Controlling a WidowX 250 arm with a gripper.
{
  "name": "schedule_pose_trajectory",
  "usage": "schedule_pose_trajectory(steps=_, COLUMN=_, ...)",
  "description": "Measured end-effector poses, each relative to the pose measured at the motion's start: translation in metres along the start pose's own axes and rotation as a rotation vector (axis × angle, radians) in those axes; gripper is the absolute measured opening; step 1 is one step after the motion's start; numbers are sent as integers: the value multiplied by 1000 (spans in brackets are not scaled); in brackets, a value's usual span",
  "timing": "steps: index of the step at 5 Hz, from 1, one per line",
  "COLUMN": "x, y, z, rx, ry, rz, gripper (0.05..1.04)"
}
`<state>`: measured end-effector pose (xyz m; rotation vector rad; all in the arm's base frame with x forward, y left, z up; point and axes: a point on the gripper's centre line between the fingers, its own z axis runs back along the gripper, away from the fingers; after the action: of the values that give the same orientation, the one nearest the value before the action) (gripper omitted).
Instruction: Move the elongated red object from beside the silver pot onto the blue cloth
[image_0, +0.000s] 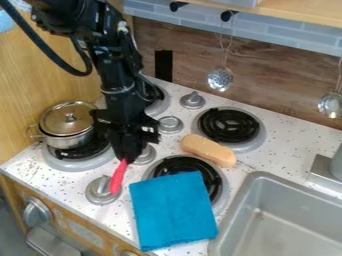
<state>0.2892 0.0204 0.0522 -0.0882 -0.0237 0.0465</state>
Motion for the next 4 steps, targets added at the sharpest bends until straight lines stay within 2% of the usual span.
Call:
schedule_pose_trajectory(steps=2, x=-26, y=-21, z=-23, rx=10, ry=32, rz=-91, gripper=119)
schedule_pose_trajectory(steps=4, x=-27, y=-42, z=-31, rx=-1, ry=-13, rz=-132, gripper=119)
